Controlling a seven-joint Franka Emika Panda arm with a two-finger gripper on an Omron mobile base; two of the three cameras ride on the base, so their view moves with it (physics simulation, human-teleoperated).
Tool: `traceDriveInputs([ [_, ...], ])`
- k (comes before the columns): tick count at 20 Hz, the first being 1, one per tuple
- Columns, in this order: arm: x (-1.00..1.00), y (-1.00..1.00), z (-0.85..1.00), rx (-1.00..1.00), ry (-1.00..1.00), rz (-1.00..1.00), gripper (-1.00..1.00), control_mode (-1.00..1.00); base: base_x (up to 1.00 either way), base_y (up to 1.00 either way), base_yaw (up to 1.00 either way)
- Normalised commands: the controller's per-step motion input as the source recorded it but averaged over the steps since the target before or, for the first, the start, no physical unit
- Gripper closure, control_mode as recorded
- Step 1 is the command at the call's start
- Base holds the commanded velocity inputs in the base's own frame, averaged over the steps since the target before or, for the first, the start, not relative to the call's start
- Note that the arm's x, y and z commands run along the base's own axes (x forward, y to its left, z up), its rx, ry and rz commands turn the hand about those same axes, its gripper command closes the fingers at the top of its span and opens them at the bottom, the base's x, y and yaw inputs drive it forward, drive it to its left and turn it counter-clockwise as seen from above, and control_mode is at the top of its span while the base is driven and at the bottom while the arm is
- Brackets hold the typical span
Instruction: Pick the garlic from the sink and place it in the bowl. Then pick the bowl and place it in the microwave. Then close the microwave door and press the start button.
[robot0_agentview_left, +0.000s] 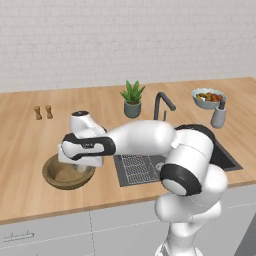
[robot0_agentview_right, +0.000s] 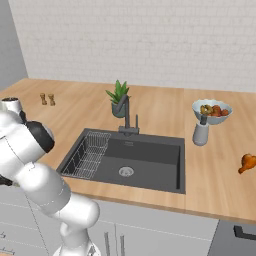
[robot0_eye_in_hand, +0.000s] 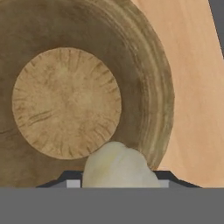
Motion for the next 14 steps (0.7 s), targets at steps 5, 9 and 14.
traceDriveInputs([
  [5,0.0,0.0,-0.35,0.0,0.0,-0.04,1.0,-1.0,0.0,0.0,0.0],
  [9,0.0,0.01,-0.27,0.0,0.0,-0.03,1.0,-1.0,0.0,0.0,0.0],
  [14,0.0,0.0,-0.17,0.0,0.02,-0.04,-1.0,-1.0,0.0,0.0,0.0],
])
